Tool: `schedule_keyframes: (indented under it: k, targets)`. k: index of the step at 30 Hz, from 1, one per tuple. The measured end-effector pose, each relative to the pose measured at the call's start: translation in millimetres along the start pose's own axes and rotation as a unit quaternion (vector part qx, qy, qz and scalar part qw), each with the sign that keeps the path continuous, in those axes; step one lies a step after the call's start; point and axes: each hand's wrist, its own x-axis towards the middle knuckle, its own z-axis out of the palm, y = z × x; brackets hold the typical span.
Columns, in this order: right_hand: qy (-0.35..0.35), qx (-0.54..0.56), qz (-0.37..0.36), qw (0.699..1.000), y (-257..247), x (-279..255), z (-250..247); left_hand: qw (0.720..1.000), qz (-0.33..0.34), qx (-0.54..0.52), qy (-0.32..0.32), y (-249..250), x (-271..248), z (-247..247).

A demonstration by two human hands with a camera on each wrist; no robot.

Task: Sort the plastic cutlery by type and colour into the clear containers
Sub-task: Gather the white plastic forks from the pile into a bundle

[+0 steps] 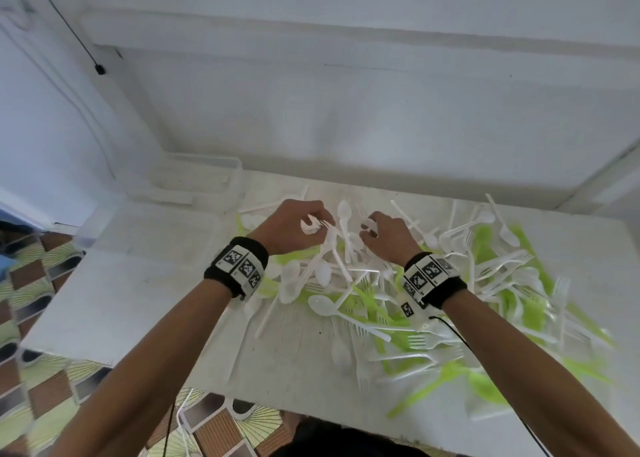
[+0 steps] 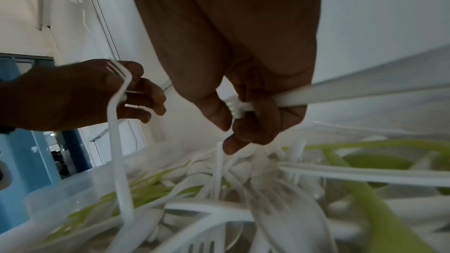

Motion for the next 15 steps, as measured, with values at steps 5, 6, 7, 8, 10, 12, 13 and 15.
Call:
schedule_keyframes:
  k: [5,6,7,8,10,12,13,15]
  targets:
    - [-0.025,-0.051,-0.042,0.998,-13.2,-2.1,3.2,0.946,-0.090,-0.303,0.074,9.8,-9.6,-0.3]
    - [-0.019,-0.073,-0.058,0.995,-16.5,-3.7,2.3,0.934,-0.088,-0.336,0.083,10.3,-11.2,-0.1]
    - [-0.020,-0.080,-0.074,0.994,-19.7,-6.0,1.1,0.923,-0.086,-0.363,0.092,10.4,-12.6,-0.6]
    - [-0.035,-0.077,-0.088,0.993,-21.7,-7.7,0.6,0.912,-0.084,-0.387,0.103,10.1,-14.0,-1.3]
    - [-0.089,-0.099,-0.115,0.984,-26.5,-12.1,1.1,0.890,-0.095,-0.425,0.134,7.9,-16.5,-2.4]
    - [-0.139,-0.136,-0.132,0.972,-32.3,-16.5,6.1,0.873,-0.114,-0.447,0.161,5.3,-18.7,-3.7]
    - [-0.158,-0.145,-0.129,0.968,-36.2,-19.4,10.8,0.869,-0.128,-0.449,0.166,3.5,-19.9,-4.1]
    - [-0.172,-0.179,-0.130,0.960,-43.6,-24.9,23.3,0.872,-0.164,-0.431,0.163,0.2,-22.7,-3.6]
